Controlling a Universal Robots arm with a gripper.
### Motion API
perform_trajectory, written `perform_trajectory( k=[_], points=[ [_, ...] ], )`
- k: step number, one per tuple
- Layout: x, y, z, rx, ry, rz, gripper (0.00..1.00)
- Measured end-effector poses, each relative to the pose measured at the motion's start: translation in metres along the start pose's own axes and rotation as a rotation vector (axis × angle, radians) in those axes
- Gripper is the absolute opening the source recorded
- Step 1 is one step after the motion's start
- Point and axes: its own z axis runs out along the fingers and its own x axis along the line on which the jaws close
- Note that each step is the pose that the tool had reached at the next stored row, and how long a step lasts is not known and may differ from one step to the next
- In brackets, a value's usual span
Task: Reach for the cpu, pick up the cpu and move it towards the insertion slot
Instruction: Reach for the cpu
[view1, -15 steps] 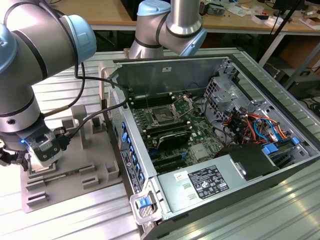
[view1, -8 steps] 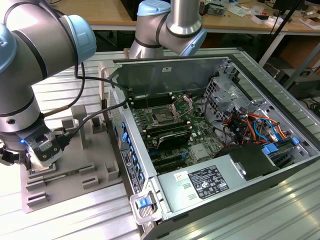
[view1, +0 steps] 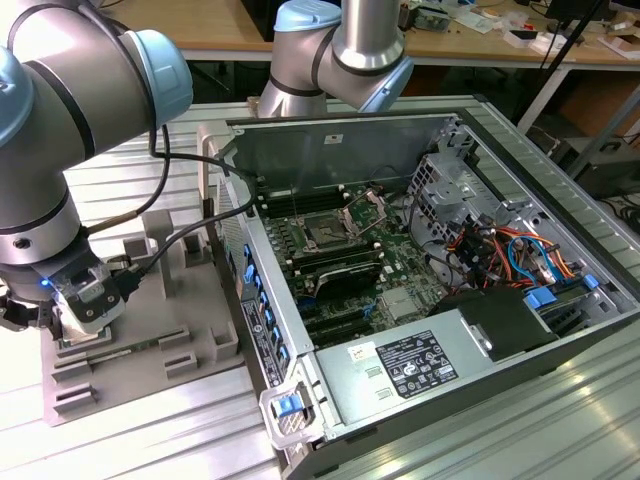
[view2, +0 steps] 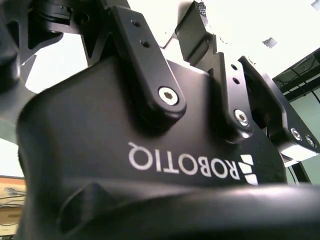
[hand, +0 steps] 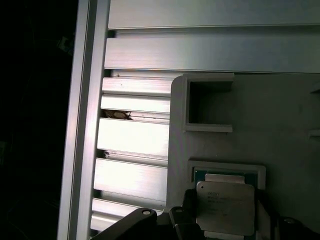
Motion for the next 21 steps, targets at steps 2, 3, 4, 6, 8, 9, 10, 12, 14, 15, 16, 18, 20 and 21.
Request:
perform_trajectory(
  k=[2,3,4,6,8,9,10,12,14,15,16,18,20,21],
  points=[
    [0.0,0.0,-0.0001,0.0,-0.0001,0.0,0.55],
    [-0.0001,0.0,-0.0004,-0.0002,-0.0003,0.0,0.55],
    [-0.0001,0.0,-0.0011,-0.0002,-0.0004,0.0,0.55],
    [-0.0001,0.0001,-0.0024,0.0,-0.0002,0.0,0.55],
    [0.0,0.0001,-0.0037,-0.0001,-0.0001,0.0,0.55],
    [0.0,0.0001,-0.0045,0.0,0.0,0.0,0.55],
    [-0.0001,0.0001,-0.0049,-0.0001,-0.0002,0.0,0.55],
    [-0.0001,0.0001,-0.0061,0.0001,-0.0002,0.0,0.55],
    [0.0,0.0001,-0.0073,0.0,0.0,0.0,0.55],
    [0.0,0.0002,-0.0086,-0.0001,-0.0001,0.0,0.55],
    [0.0,0.0002,-0.0094,0.0,0.0,0.0,0.55],
    [0.0,0.0003,-0.011,0.0,0.0,0.0,0.55],
    [0.0,0.0003,-0.0129,0.0,0.0,0.0,0.55],
    [0.0,0.0003,-0.014,0.0,0.0,0.0,0.55]
  ],
)
